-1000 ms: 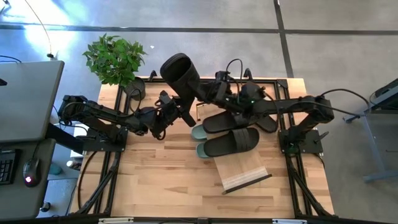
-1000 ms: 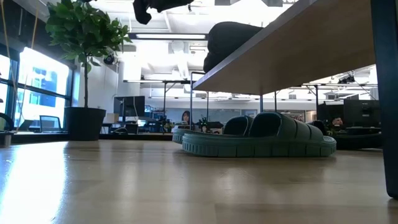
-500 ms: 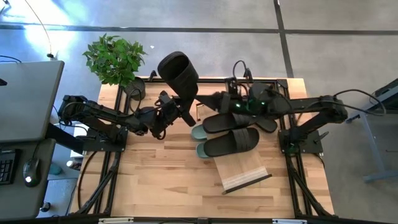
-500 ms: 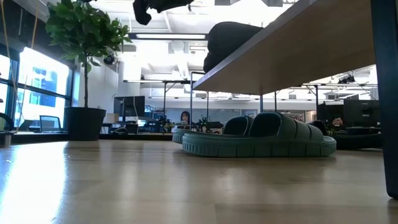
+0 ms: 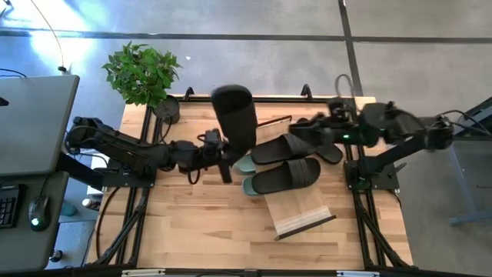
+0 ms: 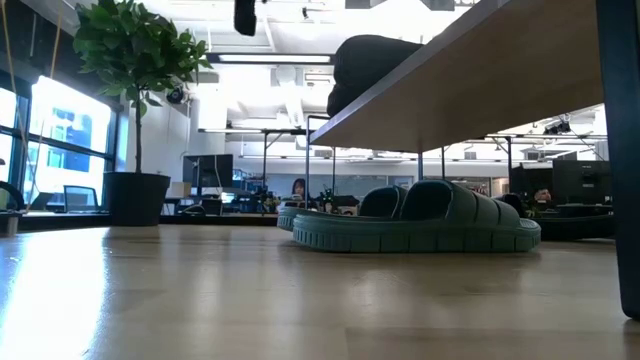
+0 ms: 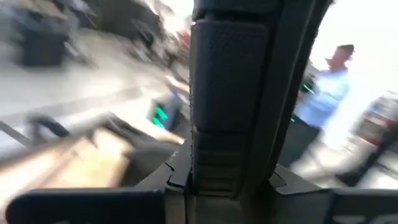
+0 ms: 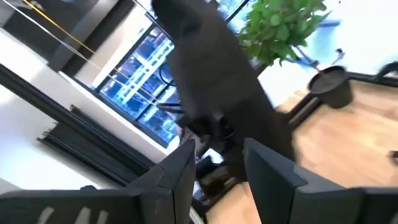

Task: Pick and place slides into the shelf
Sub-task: Put the black slides under the shelf

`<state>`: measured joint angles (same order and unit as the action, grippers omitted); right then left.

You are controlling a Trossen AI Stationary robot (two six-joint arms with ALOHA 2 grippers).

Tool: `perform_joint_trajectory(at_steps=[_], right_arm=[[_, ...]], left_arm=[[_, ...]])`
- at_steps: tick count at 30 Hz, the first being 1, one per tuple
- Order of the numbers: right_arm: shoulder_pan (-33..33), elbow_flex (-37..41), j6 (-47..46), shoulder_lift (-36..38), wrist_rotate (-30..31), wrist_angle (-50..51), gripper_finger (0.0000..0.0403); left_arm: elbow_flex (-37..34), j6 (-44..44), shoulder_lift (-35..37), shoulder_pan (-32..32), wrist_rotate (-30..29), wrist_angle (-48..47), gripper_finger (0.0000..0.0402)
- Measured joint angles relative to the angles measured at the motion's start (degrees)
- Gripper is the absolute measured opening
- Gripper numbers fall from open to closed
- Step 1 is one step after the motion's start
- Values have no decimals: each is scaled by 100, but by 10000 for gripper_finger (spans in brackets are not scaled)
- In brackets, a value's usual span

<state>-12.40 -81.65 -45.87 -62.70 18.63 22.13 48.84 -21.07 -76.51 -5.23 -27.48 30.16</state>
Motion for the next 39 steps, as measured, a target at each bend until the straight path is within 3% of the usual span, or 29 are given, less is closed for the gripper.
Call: perform_joint_trajectory(at_steps=[13, 17, 22, 27, 34, 39], right_arm=[[-53, 0, 487, 1161, 21, 1564, 128], [-51, 0, 462, 1464, -136, 1925, 128], [-51, 0, 435, 1790, -430, 2345, 128], [-51, 0, 238, 1979, -535, 2850, 128], [-51, 0, 225, 2001, -559, 3031, 128], [-51, 0, 174, 1994, -559, 3031, 128]], left_arm=[[4, -2210, 1147, -604, 2796, -1697, 70], [4, -3622, 1197, -780, 4022, -2139, 70], [0, -5527, 1041, -1170, 5073, -2606, 70], [0, -6541, 999, -1682, 5519, -2733, 70], [-52, -7437, 1001, -2501, 5459, -2733, 70], [-533, -8367, 902, -2748, 5393, -2586, 69]])
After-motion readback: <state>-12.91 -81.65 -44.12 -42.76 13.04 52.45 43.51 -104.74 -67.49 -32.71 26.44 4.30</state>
